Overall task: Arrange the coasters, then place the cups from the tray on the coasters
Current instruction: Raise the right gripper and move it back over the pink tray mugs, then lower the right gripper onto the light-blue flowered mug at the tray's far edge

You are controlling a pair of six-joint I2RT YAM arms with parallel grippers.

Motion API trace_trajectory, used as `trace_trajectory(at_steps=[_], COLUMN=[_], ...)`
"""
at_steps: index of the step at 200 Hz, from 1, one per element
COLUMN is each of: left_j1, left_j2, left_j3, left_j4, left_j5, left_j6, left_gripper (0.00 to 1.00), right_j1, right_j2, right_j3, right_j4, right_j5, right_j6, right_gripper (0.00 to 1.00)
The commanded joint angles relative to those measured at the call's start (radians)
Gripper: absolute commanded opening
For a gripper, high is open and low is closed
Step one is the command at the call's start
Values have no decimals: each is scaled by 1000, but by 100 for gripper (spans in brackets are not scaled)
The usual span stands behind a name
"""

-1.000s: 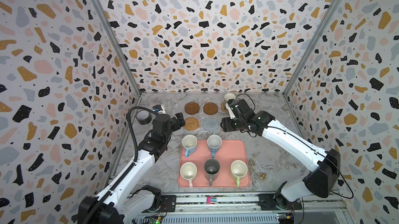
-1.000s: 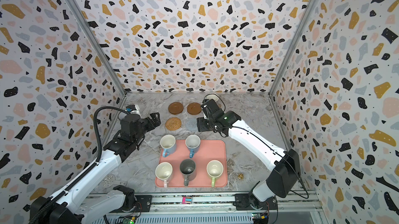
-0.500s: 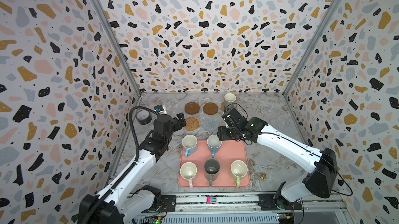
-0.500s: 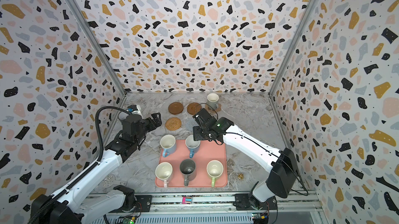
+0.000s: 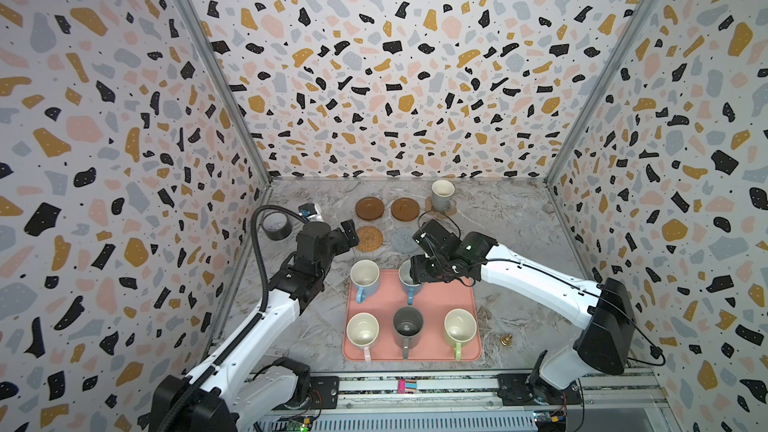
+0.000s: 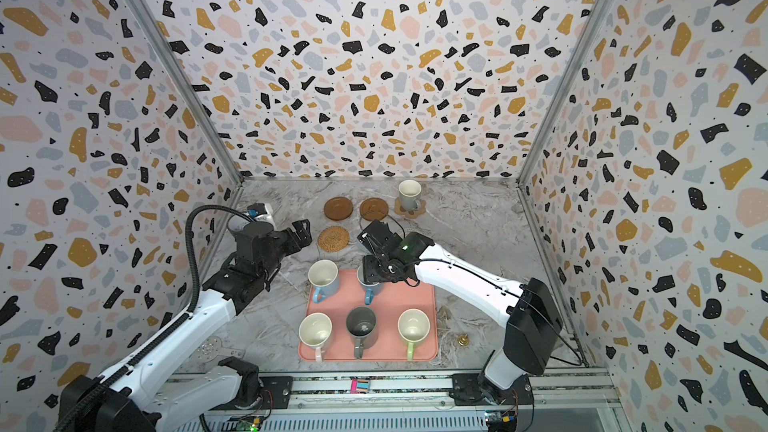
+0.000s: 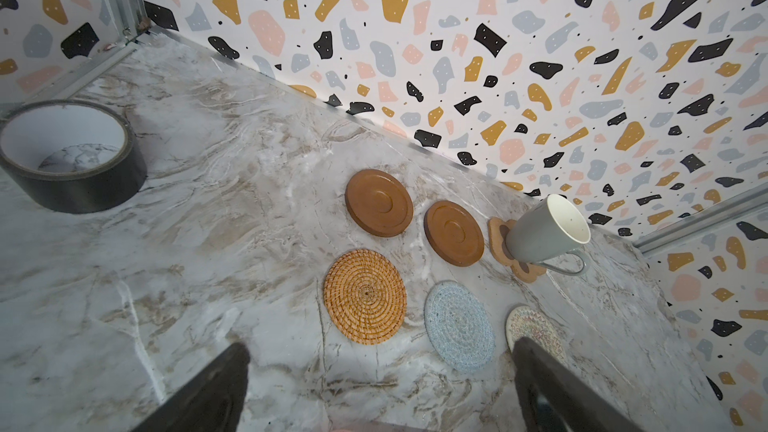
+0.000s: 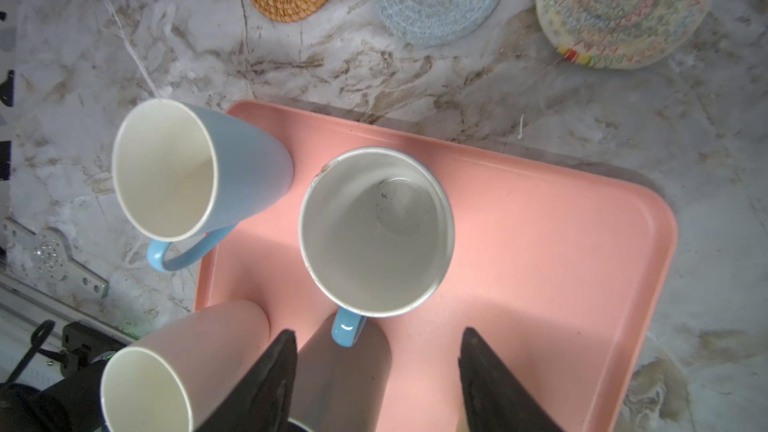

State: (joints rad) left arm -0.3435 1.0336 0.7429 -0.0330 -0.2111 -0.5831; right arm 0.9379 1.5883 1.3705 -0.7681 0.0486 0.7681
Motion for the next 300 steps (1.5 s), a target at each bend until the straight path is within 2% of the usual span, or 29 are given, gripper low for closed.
trace_trajectory(at_steps=[1,46,90,164,202,261,300], left_j1=[-5,-6,-6,-6,-6,-6,-6], left_j2=[-38,-78,-52,-55,-30,-29,-18], left_j3=[-18,-50,-40,-16,-13,-22,-2], left_j4=[-12,-25,-17,-3,13,16,2], left_j5=[-12,-18,-7,-16,-1,18,15], left_j6=[19,9,6,50,51,42,67], left_gripper=[99,99,100,99,100,99,99], right_j1=[21,40,53,101,113,113,98], right_j2=[5,17,33,86,107,151,152], right_j3=[35,27,6,-26,-47,-33,-40], right_j4=[-67,-73,-16,22,34,-26,-25], right_j5=[2,-3,-48,-23,14,155,168], right_j6=[38,54,61,98,128,117,102], right_gripper=[64,64,64,65,65,63,62])
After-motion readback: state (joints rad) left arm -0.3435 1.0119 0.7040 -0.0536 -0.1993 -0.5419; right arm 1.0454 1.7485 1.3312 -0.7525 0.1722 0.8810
